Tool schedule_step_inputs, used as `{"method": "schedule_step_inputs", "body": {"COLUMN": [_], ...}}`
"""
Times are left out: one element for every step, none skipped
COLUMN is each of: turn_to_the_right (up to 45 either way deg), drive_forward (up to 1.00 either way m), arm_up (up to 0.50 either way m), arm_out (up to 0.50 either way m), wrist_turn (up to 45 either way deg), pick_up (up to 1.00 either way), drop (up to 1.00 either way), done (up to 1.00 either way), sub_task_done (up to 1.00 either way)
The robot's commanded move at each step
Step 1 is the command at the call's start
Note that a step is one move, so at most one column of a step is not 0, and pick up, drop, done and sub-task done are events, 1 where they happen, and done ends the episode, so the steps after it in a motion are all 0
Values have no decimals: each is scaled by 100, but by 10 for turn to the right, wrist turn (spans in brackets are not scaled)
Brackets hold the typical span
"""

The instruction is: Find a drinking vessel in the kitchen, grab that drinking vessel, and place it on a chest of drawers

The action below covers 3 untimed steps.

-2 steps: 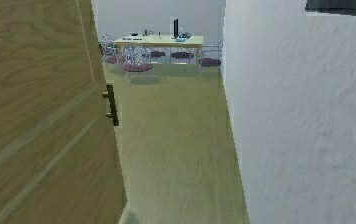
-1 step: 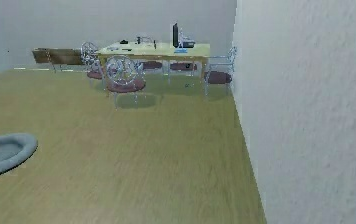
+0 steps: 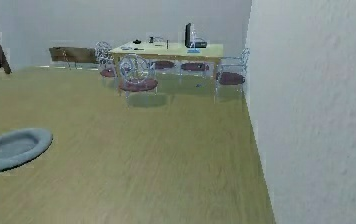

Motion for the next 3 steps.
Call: {"method": "schedule_step_inputs", "body": {"turn_to_the_right": [0, -450, -150], "drive_forward": [25, 0, 0], "arm_up": [0, 0, 0], "arm_out": [0, 0, 0], "wrist_turn": [0, 0, 0], "pick_up": [0, 0, 0], "drop": [0, 0, 0], "done": [0, 0, 0], "sub_task_done": [0, 0, 0]}}
